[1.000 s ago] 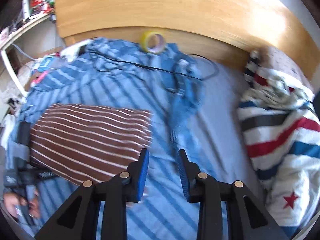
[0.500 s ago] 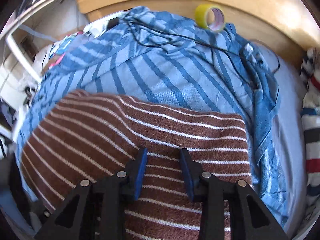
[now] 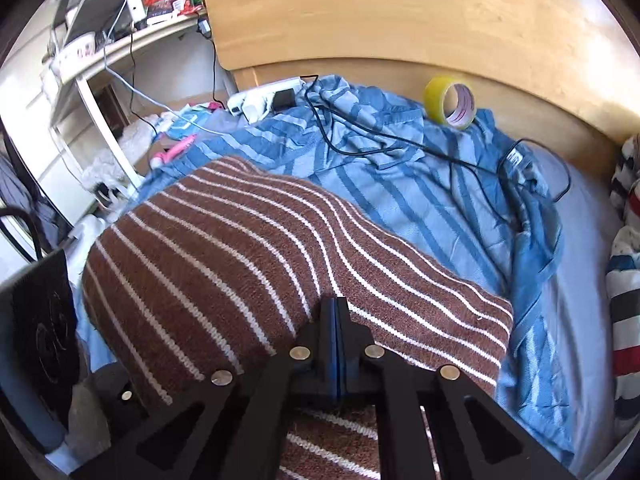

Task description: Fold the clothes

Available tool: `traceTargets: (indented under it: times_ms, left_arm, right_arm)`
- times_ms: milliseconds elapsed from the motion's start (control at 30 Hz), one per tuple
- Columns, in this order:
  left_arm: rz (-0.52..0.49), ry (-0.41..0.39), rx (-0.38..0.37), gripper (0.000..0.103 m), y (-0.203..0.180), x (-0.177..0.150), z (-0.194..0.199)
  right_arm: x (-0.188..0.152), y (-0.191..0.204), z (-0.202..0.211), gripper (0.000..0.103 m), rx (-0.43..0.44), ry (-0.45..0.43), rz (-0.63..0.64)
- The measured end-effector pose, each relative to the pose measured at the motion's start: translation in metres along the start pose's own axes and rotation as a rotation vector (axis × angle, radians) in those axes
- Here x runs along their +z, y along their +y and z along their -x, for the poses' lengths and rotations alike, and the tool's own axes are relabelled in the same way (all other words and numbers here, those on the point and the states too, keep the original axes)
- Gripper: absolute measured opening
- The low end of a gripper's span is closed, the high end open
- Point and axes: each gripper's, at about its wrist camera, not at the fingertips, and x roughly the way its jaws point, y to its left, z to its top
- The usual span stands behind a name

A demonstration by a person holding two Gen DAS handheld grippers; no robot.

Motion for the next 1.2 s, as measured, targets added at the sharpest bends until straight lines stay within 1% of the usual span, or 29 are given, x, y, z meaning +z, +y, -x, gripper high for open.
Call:
traceTargets:
  times_ms: [33, 67, 167, 267, 400, 433, 500, 533, 567, 600, 667, 700, 733, 767, 800, 867, 900, 933, 967, 1000, 1033, 1100, 1133, 1167, 1200]
  left_arm:
    - [0.008, -0.002, 0.0, 0.0, 0.005, 0.001, 0.006]
    - [0.008, 0.003, 0.002, 0.0, 0.005, 0.0, 0.003]
    - [0.002, 0.022, 0.016, 0.0, 0.005, -0.002, -0.008]
    - [0.025, 0.034, 0.018, 0.0, 0.008, -0.003, -0.012]
    - [0.084, 0.125, 0.054, 0.0, 0.029, -0.012, -0.018]
    - [0.114, 0.159, 0.062, 0.0, 0.037, -0.015, -0.019]
    - [0.16, 0.212, 0.077, 0.0, 0.049, -0.02, -0.017]
    - [0.179, 0.234, 0.086, 0.0, 0.058, -0.025, -0.011]
    - [0.201, 0.252, 0.096, 0.0, 0.076, -0.035, 0.008]
    - [0.236, 0.268, 0.106, 0.0, 0.095, -0.047, 0.026]
    - [0.361, 0.28, 0.115, 0.0, 0.127, -0.07, 0.047]
    - [0.43, 0.282, 0.118, 0.0, 0.138, -0.075, 0.052]
    - [0.502, 0.288, 0.128, 0.001, 0.149, -0.08, 0.056]
    - [0.575, 0.297, 0.14, 0.001, 0.16, -0.087, 0.059]
    - [0.661, 0.292, 0.122, 0.001, 0.172, -0.095, 0.064]
    - [0.849, 0.266, 0.049, 0.001, 0.195, -0.111, 0.076]
    - [0.932, 0.242, 0.011, 0.001, 0.203, -0.119, 0.083]
    - [0.996, 0.214, -0.021, 0.001, 0.209, -0.125, 0.089]
    - [1.053, 0.184, -0.049, 0.002, 0.215, -0.13, 0.094]
    - [1.112, 0.147, -0.08, 0.005, 0.219, -0.135, 0.1]
    - [1.148, 0.103, -0.105, 0.011, 0.221, -0.138, 0.106]
    - [1.192, 0.012, -0.146, 0.061, 0.222, -0.14, 0.116]
    - [1.213, -0.033, -0.166, 0.072, 0.222, -0.141, 0.121]
    - [1.222, -0.062, -0.193, 0.08, 0.22, -0.14, 0.12]
    - [1.224, -0.081, -0.222, 0.08, 0.215, -0.138, 0.117]
  right_arm:
    - [0.0, -0.005, 0.0, 0.007, 0.031, 0.008, -0.031]
    - [-0.001, -0.007, -0.001, 0.007, 0.039, 0.019, -0.041]
    - [-0.002, -0.006, -0.007, 0.007, 0.02, 0.042, -0.026]
    - [-0.004, -0.01, -0.013, 0.007, 0.061, 0.061, -0.062]
    - [-0.006, -0.004, -0.035, 0.006, 0.078, 0.123, -0.056]
    - [-0.008, -0.008, -0.039, 0.006, 0.079, 0.134, -0.083]
    - [-0.011, -0.02, -0.04, 0.006, 0.129, 0.138, -0.176]
    - [-0.014, -0.026, -0.034, 0.008, 0.139, 0.133, -0.218]
    - [-0.017, -0.032, -0.028, 0.011, 0.146, 0.126, -0.261]
    - [-0.022, -0.04, -0.017, 0.016, 0.121, 0.113, -0.31]
    - [-0.038, -0.059, 0.007, 0.046, 0.077, 0.078, -0.426]
    - [-0.053, -0.069, 0.022, 0.05, 0.067, 0.055, -0.518]
    - [-0.069, -0.079, 0.035, 0.06, 0.059, 0.033, -0.612]
    - [-0.09, -0.087, 0.045, 0.069, 0.075, 0.02, -0.713]
    - [-0.112, -0.094, 0.054, 0.07, 0.097, 0.003, -0.817]
    - [-0.143, -0.101, 0.063, 0.073, 0.168, -0.032, -0.974]
    - [-0.156, -0.104, 0.064, 0.076, 0.201, -0.044, -1.038]
    - [-0.165, -0.104, 0.062, 0.083, 0.241, -0.049, -1.087]
    - [-0.168, -0.101, 0.057, 0.083, 0.264, -0.039, -1.105]
    - [-0.171, -0.099, 0.053, 0.083, 0.287, -0.029, -1.124]
    - [-0.173, -0.096, 0.048, 0.083, 0.309, -0.02, -1.141]
    - [-0.171, -0.088, 0.035, 0.083, 0.358, -0.022, -1.166]
    - [-0.169, -0.086, 0.03, 0.084, 0.383, -0.023, -1.182]
    - [-0.167, -0.085, 0.025, 0.085, 0.4, -0.025, -1.193]
    - [-0.165, -0.083, 0.019, 0.087, 0.414, -0.026, -1.204]
